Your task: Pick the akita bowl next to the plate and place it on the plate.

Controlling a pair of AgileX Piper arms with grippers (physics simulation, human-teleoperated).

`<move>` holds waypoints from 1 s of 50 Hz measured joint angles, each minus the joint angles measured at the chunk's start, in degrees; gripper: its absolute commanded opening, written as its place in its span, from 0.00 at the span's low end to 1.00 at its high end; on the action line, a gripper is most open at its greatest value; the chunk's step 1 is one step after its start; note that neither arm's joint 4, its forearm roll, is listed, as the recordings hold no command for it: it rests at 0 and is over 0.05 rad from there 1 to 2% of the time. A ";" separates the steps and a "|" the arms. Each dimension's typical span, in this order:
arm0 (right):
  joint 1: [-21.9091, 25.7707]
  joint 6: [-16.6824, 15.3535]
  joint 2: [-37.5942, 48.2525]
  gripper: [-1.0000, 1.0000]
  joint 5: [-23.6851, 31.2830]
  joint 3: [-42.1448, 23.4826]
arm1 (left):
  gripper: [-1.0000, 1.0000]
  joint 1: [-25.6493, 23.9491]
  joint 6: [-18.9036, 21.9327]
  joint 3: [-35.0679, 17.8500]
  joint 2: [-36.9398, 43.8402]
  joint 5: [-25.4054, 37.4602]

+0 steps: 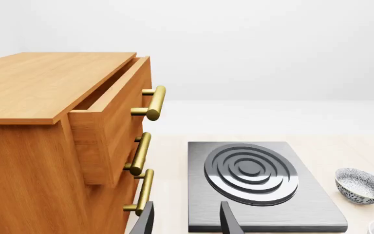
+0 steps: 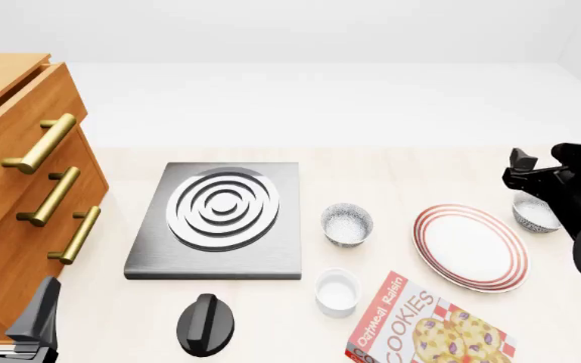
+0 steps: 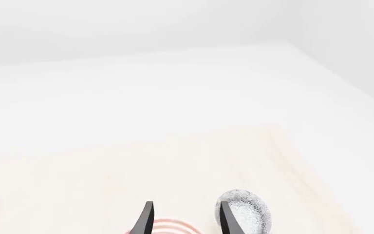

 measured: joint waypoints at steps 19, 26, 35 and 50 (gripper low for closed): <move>-3.12 0.84 3.15 1.00 0.48 -2.38 | 1.00 0.00 0.00 0.00 0.00 0.00; -4.22 1.06 4.11 1.00 0.63 -3.16 | 1.00 0.00 0.00 0.00 0.00 0.00; -5.68 1.52 5.46 1.00 0.99 -4.36 | 1.00 0.00 0.00 0.00 0.00 0.00; -8.12 1.96 8.23 1.00 0.86 -5.98 | 1.00 0.00 0.00 0.00 0.00 0.00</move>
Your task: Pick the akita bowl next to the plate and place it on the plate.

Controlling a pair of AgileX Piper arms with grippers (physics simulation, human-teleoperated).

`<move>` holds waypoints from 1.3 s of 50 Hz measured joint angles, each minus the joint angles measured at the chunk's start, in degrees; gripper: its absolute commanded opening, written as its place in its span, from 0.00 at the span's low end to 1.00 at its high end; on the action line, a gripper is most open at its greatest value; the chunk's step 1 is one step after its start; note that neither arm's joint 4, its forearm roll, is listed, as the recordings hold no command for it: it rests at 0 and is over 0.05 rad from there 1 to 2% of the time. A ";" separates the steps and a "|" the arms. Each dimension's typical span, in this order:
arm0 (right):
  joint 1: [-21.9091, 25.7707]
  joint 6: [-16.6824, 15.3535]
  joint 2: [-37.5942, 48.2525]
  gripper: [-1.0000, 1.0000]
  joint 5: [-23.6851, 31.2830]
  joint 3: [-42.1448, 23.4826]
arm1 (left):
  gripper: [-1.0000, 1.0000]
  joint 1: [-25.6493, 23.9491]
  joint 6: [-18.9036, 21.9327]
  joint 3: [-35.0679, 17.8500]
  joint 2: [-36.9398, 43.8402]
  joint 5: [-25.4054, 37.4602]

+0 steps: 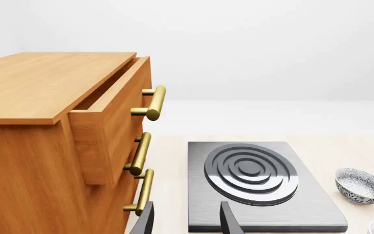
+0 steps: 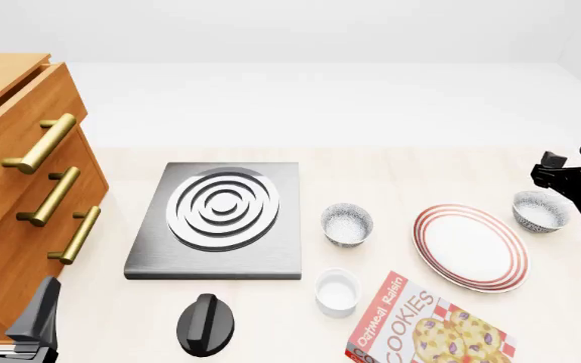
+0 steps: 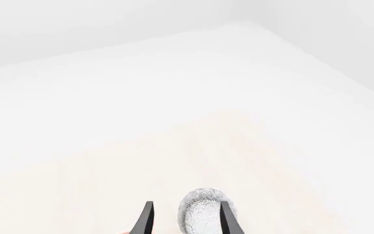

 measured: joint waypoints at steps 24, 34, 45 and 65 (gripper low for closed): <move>-2.53 0.69 3.57 1.00 0.07 -2.13 | 1.00 0.00 0.00 0.00 0.00 0.00; -3.23 1.25 4.91 1.00 0.50 -3.29 | 1.00 0.00 0.00 0.00 0.00 0.00; -3.99 1.78 6.40 1.00 0.92 -4.57 | 1.00 0.00 0.00 0.00 0.00 0.00; -5.83 3.25 8.46 1.00 2.00 -6.59 | 1.00 0.00 0.00 0.00 0.00 0.00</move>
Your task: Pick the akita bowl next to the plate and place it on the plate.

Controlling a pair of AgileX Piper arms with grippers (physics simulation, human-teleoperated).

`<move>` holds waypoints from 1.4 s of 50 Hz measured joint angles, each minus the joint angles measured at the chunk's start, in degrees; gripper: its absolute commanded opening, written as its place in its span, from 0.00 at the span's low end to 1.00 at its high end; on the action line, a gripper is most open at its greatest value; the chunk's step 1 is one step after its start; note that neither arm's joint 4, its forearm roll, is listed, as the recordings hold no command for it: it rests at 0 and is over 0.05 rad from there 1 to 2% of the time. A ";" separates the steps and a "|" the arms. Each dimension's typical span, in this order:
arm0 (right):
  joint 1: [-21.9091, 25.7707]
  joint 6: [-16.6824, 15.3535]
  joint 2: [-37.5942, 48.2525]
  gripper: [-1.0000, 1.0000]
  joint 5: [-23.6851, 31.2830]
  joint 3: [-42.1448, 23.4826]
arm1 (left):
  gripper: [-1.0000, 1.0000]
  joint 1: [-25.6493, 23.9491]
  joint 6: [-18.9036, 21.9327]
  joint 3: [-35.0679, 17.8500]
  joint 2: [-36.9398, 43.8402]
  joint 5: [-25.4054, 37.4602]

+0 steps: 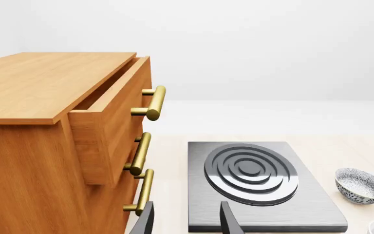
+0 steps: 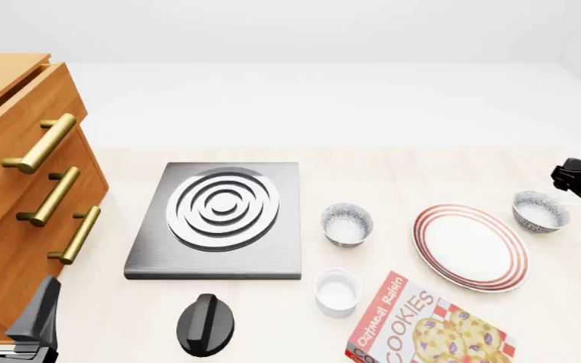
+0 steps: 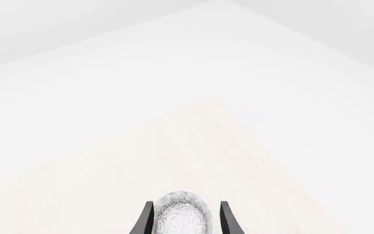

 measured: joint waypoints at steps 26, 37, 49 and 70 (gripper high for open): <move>-1.28 2.50 3.95 1.00 1.33 -2.51 | 1.00 0.00 0.00 0.00 0.00 0.00; -1.24 3.54 5.82 1.00 1.89 -3.69 | 1.00 0.00 0.00 0.00 0.00 0.00; -1.32 4.70 8.29 1.00 2.71 -5.44 | 1.00 0.00 0.00 0.00 0.00 0.00; -1.74 6.31 11.66 1.00 3.15 -7.15 | 1.00 0.00 0.00 0.00 0.00 0.00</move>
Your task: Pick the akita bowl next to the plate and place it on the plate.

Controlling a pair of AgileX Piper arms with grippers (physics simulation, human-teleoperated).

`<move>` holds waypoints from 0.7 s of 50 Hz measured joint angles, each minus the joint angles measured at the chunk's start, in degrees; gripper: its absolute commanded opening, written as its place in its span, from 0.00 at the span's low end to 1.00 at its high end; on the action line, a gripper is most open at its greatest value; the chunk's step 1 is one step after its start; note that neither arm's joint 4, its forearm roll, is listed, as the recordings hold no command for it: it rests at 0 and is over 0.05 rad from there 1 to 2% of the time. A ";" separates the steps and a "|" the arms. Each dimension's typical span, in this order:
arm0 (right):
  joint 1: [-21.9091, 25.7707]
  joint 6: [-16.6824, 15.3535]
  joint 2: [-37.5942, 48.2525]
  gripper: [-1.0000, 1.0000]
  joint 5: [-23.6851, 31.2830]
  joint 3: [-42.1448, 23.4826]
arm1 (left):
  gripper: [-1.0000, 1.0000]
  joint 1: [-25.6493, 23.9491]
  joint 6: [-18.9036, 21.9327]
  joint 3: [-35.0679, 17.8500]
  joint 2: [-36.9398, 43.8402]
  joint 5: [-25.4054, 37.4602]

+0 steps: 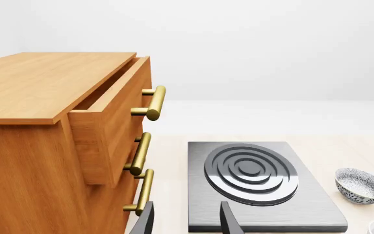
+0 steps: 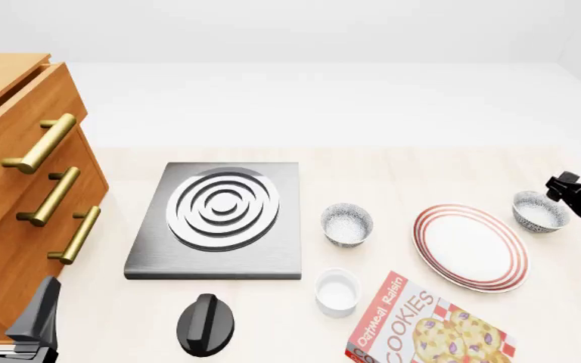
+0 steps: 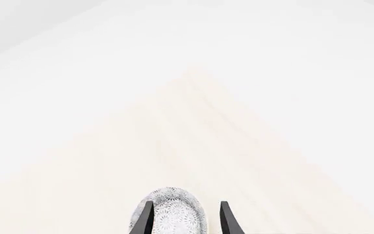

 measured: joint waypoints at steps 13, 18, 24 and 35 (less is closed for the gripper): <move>-0.26 0.73 1.72 1.00 0.02 -0.52 | 1.00 0.00 0.00 0.00 0.00 0.00; -0.30 1.07 2.36 1.00 0.19 -0.81 | 1.00 0.00 0.00 0.00 0.00 0.00; -0.36 1.51 3.04 1.00 0.50 -1.25 | 1.00 0.00 0.00 0.00 0.00 0.00; -0.52 2.32 4.31 1.00 1.17 -2.26 | 1.00 0.00 0.00 0.00 0.00 0.00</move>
